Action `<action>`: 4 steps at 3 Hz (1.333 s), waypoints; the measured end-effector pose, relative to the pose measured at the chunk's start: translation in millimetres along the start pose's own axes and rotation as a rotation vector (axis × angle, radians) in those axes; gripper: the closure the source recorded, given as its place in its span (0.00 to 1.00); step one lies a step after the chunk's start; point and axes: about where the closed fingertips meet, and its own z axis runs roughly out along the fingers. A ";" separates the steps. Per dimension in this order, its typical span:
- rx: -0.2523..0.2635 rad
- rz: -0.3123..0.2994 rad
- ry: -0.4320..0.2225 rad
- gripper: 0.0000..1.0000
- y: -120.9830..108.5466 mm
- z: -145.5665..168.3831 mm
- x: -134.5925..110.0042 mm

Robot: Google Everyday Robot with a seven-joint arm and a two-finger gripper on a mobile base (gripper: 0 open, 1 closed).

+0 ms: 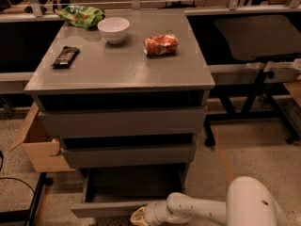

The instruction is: Close bottom drawer

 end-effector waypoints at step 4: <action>0.065 -0.192 -0.066 1.00 -78.4 14.8 -44.8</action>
Offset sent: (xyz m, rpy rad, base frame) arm 0.1201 0.0220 0.0159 0.0533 -0.2810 0.0430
